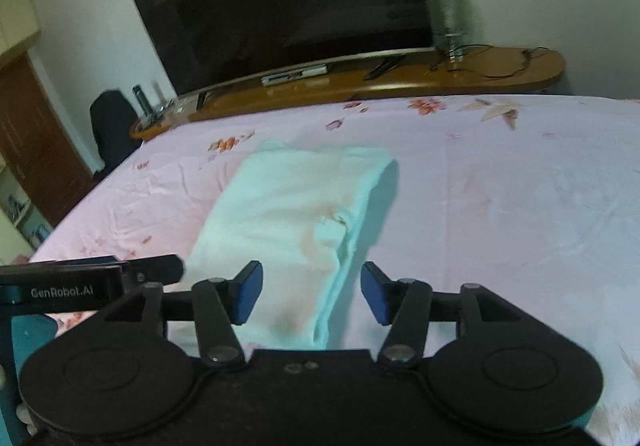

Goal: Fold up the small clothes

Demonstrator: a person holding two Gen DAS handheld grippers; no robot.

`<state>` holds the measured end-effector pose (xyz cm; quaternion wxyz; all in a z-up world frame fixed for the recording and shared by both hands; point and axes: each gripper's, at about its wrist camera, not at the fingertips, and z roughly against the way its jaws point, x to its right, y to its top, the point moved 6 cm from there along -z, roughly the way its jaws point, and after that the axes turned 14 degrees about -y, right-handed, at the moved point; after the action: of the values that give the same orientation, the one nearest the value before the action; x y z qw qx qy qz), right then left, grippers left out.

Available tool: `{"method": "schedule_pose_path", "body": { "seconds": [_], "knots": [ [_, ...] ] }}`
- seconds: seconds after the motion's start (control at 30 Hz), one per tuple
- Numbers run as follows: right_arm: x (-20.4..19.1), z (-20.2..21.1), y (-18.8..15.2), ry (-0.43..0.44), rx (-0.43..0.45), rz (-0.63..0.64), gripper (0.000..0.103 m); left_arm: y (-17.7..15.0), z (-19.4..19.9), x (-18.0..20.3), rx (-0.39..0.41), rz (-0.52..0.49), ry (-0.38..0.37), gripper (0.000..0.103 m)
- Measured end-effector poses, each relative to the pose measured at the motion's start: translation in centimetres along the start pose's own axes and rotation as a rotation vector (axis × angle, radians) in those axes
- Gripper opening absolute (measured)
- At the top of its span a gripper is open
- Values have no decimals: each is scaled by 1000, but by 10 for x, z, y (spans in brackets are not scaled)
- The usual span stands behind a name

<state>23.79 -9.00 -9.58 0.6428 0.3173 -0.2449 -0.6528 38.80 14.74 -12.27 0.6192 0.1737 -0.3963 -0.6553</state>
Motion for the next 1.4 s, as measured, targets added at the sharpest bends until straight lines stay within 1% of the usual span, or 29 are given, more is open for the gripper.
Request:
{"method": "schedule_pose_path", "body": {
  "seconds": [0.03, 0.07, 0.2, 0.27, 0.33, 0.37, 0.4, 0.47, 0.5, 0.57, 0.6, 0.63, 0.7, 0.77, 0.8, 0.87, 0.9, 0.93, 1.0, 1.03, 1.07, 1.1, 1.23, 1.33, 1.4],
  "knots": [
    [2, 12, -1, -2, 9, -7, 64, 0, 12, 1, 10, 1, 36, 103],
    [2, 23, -2, -6, 15, -6, 73, -1, 24, 2, 25, -8, 54, 103],
    [-3, 67, -9, 5, 38, 15, 81, -6, 77, 13, 101, -74, 48, 103],
    [-5, 87, -14, 6, 56, 25, 90, -8, 100, 17, 149, -111, 54, 103],
    [-6, 106, -20, -3, 80, 34, 92, -10, 121, 23, 183, -149, 9, 103],
    [-7, 115, -23, -9, 89, 37, 92, -11, 133, 24, 197, -134, -37, 103],
    [-7, 124, -26, -13, 99, 31, 92, -12, 141, 23, 208, -110, -61, 103],
    [-8, 138, -31, -15, 105, 21, 93, -15, 152, 22, 202, -95, -55, 103],
    [-8, 144, -34, -17, 107, 17, 93, -16, 155, 21, 187, -114, -25, 103],
    [-10, 155, -40, -20, 114, 14, 94, -19, 160, 21, 184, -138, 32, 103],
    [-11, 160, -43, -21, 118, 13, 94, -21, 163, 20, 194, -150, 39, 103],
    [-11, 165, -45, -24, 124, 11, 94, -23, 165, 21, 199, -150, 31, 103],
    [-14, 171, -49, -24, 133, 16, 95, -28, 167, 26, 179, -140, -1, 103],
    [-15, 175, -54, -32, 138, 12, 95, -32, 167, 31, 153, -155, 21, 103],
    [-15, 175, -55, -34, 139, 10, 95, -34, 167, 34, 154, -172, 25, 103],
    [-14, 176, -57, -37, 138, 2, 95, -36, 169, 39, 163, -186, 9, 103],
    [-14, 176, -58, -40, 137, 1, 95, -37, 168, 41, 155, -181, 1, 103],
    [-13, 176, -59, -44, 136, -1, 95, -39, 167, 42, 145, -164, -16, 103],
    [-12, 176, -60, -63, 136, -3, 95, -40, 163, 38, 120, -90, -72, 103],
    [-12, 177, -60, -69, 137, -4, 95, -41, 159, 36, 111, -54, -79, 103],
    [-12, 177, -59, -74, 138, -4, 95, -42, 156, 33, 98, -19, -64, 103],
    [-12, 178, -59, -81, 140, -5, 95, -43, 153, 31, 81, -5, -40, 103],
    [-12, 179, -60, -113, 141, -2, 102, -50, 144, 32, 45, -37, -19, 103],
    [-13, 177, -59, -161, 117, -15, 102, -49, 140, 33, 32, -53, -20, 103],
    [-13, 175, -58, -190, 97, -27, 102, -48, 140, 32, 39, -67, 0, 103]
  ]
}}
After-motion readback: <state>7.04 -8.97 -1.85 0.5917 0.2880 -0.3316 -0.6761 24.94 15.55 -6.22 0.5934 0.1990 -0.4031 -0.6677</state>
